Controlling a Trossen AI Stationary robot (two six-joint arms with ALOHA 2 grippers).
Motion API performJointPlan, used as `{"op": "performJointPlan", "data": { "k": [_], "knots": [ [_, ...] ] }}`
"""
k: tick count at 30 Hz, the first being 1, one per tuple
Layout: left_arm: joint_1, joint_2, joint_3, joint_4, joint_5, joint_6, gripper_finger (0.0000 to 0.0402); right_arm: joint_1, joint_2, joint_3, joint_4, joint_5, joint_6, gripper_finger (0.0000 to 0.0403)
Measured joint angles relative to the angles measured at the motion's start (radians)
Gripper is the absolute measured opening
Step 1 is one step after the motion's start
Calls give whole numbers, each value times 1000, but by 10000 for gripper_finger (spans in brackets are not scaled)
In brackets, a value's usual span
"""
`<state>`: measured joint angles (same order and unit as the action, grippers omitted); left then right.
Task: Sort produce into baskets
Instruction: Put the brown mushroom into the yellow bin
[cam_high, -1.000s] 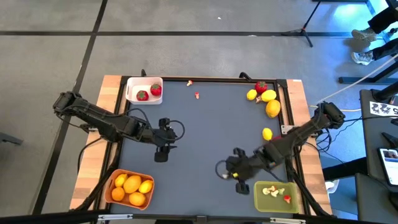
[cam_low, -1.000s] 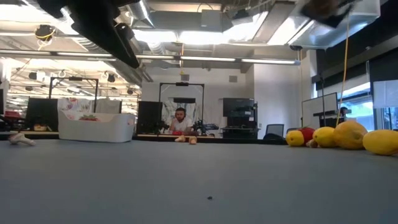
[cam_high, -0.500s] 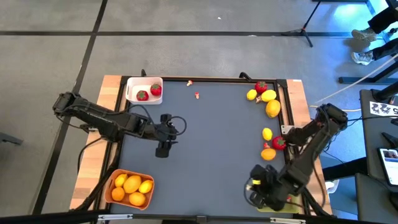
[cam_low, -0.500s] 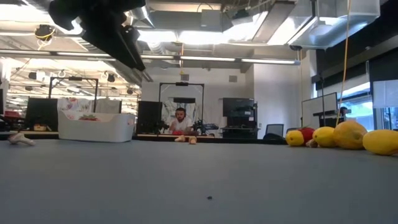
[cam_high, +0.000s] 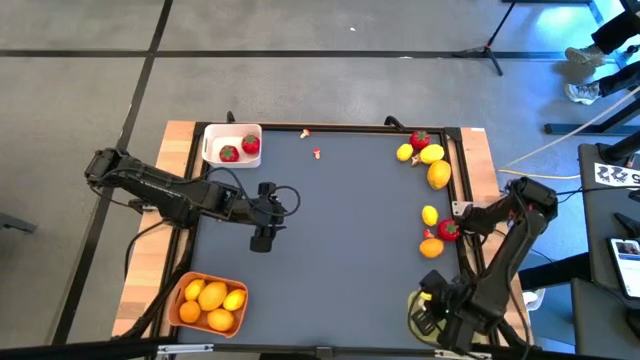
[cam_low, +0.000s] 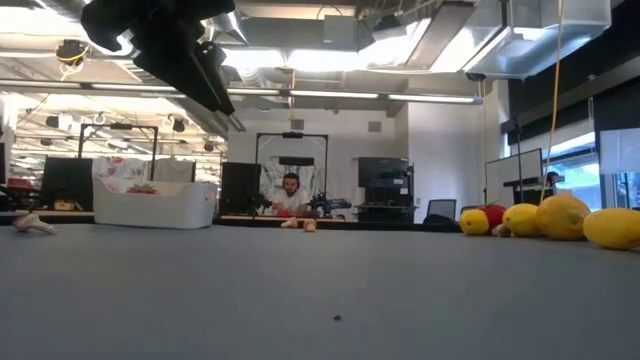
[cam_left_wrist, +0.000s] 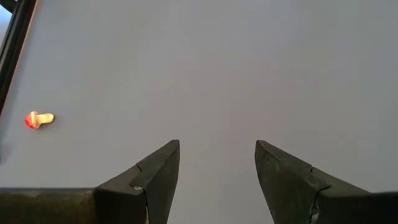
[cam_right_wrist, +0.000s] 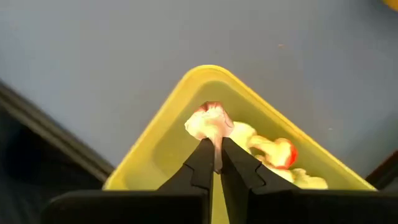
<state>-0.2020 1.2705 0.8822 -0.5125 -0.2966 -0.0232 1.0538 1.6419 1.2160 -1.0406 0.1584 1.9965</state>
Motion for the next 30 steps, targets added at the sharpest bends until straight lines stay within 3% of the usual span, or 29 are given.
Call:
{"op": "performJointPlan", "data": {
  "k": [5,13,17,22,26,30],
  "knots": [
    [0,0,0,0,0,-3,205,-8,26,0,-17,-57,43,33],
    [0,0,0,0,0,-6,205,-29,16,0,-12,-97,10,145],
    [-1,-8,0,-19,0,-22,205,-65,-21,4,-6,-101,-77,179],
    [0,-40,13,-159,2,-123,205,-114,-83,74,-38,68,-273,190],
    [0,-75,14,-324,2,-265,205,-172,-120,126,-40,287,-522,190],
    [-1,-91,14,-522,2,-429,205,-244,-127,170,-34,419,-794,190]
  ]
}}
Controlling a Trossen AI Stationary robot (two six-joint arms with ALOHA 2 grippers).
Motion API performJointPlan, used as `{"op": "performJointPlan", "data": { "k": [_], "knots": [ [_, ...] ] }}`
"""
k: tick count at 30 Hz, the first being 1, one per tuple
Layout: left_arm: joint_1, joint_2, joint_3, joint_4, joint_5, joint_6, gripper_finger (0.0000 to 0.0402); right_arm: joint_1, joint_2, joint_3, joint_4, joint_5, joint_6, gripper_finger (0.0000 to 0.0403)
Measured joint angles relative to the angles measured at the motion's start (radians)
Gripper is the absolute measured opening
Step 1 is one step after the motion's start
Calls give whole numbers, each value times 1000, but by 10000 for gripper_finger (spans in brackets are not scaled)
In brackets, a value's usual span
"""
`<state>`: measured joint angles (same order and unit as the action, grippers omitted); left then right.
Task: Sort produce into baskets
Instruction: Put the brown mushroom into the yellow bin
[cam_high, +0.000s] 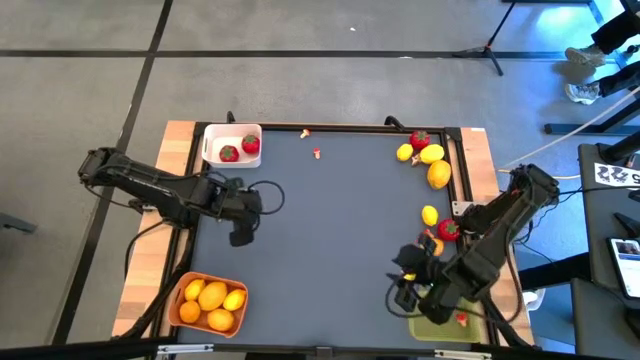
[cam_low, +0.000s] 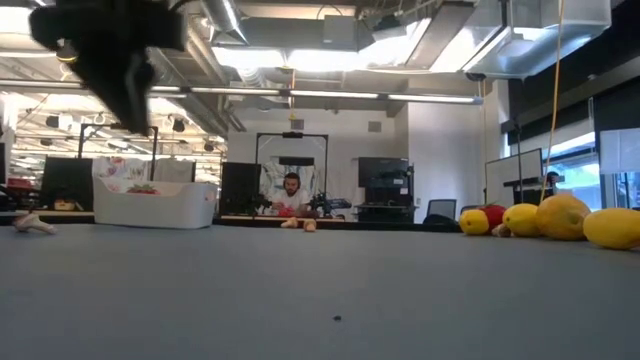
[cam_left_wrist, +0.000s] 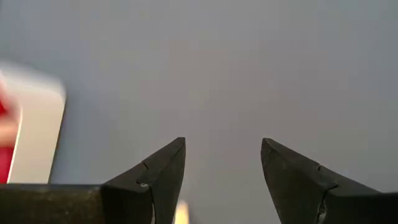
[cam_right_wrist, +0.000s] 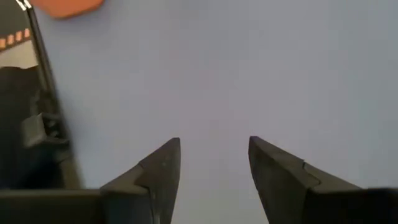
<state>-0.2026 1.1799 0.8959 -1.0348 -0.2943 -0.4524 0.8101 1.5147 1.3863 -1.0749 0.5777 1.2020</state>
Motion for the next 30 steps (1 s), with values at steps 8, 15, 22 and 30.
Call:
{"op": "performJointPlan", "data": {
  "k": [8,15,22,30],
  "knots": [
    [0,1,-52,-185,23,-190,205,-156,0,-5,30,29,-366,190],
    [16,1,-162,-185,113,-235,205,-248,2,-47,25,-4,-478,190],
    [73,1,-236,-131,115,-219,205,-292,2,-93,42,-5,-504,190],
    [141,5,-287,-73,134,-185,205,-295,2,-126,95,-5,-504,190]
  ]
}}
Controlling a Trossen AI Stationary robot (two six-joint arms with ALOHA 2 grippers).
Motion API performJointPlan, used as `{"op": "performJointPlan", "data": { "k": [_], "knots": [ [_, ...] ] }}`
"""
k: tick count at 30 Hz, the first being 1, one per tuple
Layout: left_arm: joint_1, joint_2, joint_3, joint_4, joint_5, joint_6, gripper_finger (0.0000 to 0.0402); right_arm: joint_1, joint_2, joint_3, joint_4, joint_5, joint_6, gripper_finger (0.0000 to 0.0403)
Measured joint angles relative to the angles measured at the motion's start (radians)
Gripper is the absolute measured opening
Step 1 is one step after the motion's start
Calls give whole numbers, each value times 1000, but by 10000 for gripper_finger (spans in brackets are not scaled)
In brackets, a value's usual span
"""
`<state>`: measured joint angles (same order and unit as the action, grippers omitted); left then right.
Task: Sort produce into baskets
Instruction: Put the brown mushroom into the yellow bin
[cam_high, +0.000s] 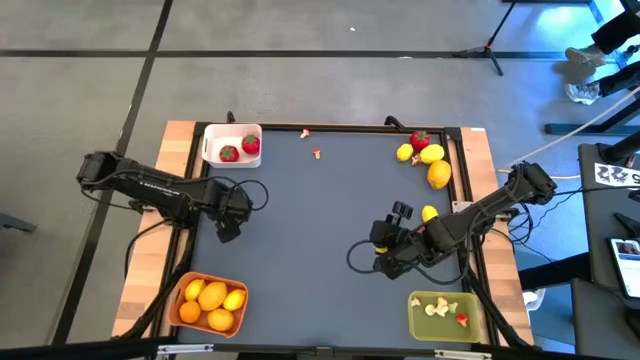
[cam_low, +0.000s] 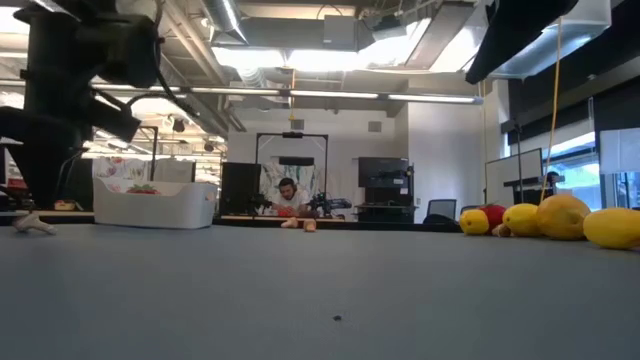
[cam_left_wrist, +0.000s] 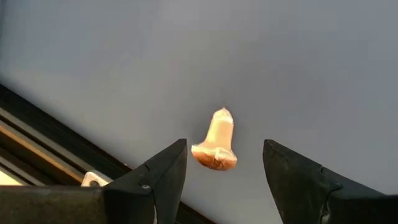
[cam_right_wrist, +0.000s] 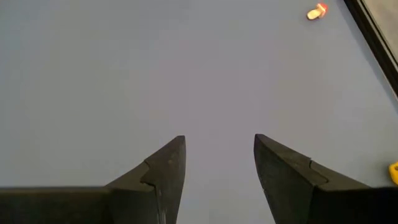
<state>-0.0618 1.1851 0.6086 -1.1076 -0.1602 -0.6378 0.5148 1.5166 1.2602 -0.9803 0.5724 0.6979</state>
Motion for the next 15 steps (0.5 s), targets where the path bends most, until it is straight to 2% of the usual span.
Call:
{"op": "performJointPlan", "data": {
  "k": [8,15],
  "knots": [
    [76,72,-35,51,10,-19,205,0,0,0,74,2,-34,190],
    [102,181,-35,45,72,26,197,0,0,0,97,4,-56,190]
  ]
}}
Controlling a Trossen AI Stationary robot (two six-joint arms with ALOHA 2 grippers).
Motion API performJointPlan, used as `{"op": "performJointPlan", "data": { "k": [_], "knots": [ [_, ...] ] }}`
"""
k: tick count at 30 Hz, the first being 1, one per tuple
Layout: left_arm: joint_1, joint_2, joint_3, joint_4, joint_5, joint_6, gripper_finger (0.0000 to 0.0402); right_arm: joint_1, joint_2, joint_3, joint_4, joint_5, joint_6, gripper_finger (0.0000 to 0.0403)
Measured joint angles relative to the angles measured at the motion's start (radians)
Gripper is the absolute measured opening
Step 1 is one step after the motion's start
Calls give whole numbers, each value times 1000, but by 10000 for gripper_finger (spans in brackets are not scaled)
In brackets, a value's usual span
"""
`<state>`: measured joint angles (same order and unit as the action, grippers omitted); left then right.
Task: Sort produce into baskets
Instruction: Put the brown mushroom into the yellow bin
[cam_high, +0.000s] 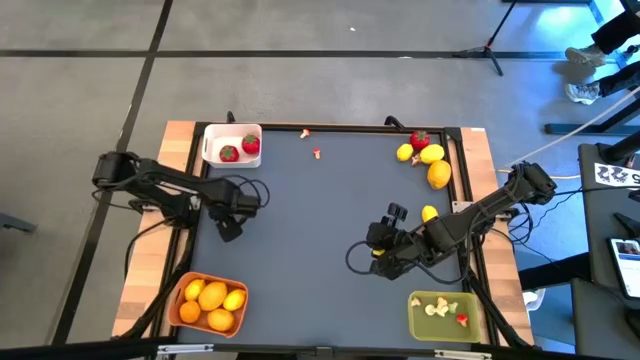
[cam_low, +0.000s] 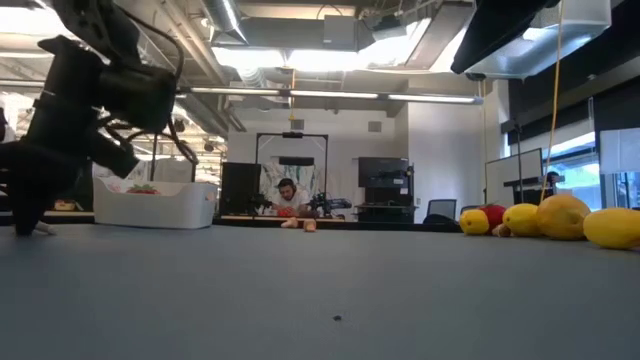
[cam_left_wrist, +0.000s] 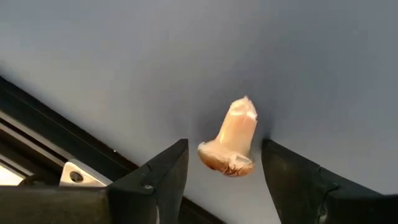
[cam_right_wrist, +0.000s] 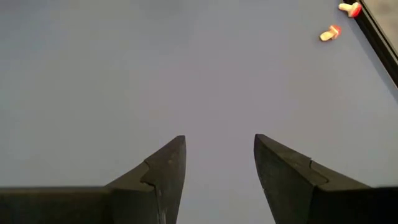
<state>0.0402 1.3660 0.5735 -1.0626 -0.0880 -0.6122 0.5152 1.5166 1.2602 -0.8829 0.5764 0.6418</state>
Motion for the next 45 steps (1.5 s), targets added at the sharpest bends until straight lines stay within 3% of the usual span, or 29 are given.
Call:
{"op": "performJointPlan", "data": {
  "k": [10,15,22,28,32,39,45],
  "knots": [
    [1,45,3,2,14,17,78,0,0,0,0,44,-21,190],
    [-12,24,46,-6,-11,43,43,0,0,0,6,44,-21,190],
    [-75,-48,185,45,-22,113,57,-5,24,1,57,56,-37,190],
    [-147,-113,268,294,-25,244,61,-18,67,0,156,84,-154,190],
    [-186,-130,278,487,-25,337,59,-33,78,0,290,86,-267,190],
    [-214,-131,278,660,-24,392,66,-75,78,1,580,82,-502,190],
    [-224,-131,262,766,-24,393,66,-138,86,1,745,-18,-575,190]
  ]
}}
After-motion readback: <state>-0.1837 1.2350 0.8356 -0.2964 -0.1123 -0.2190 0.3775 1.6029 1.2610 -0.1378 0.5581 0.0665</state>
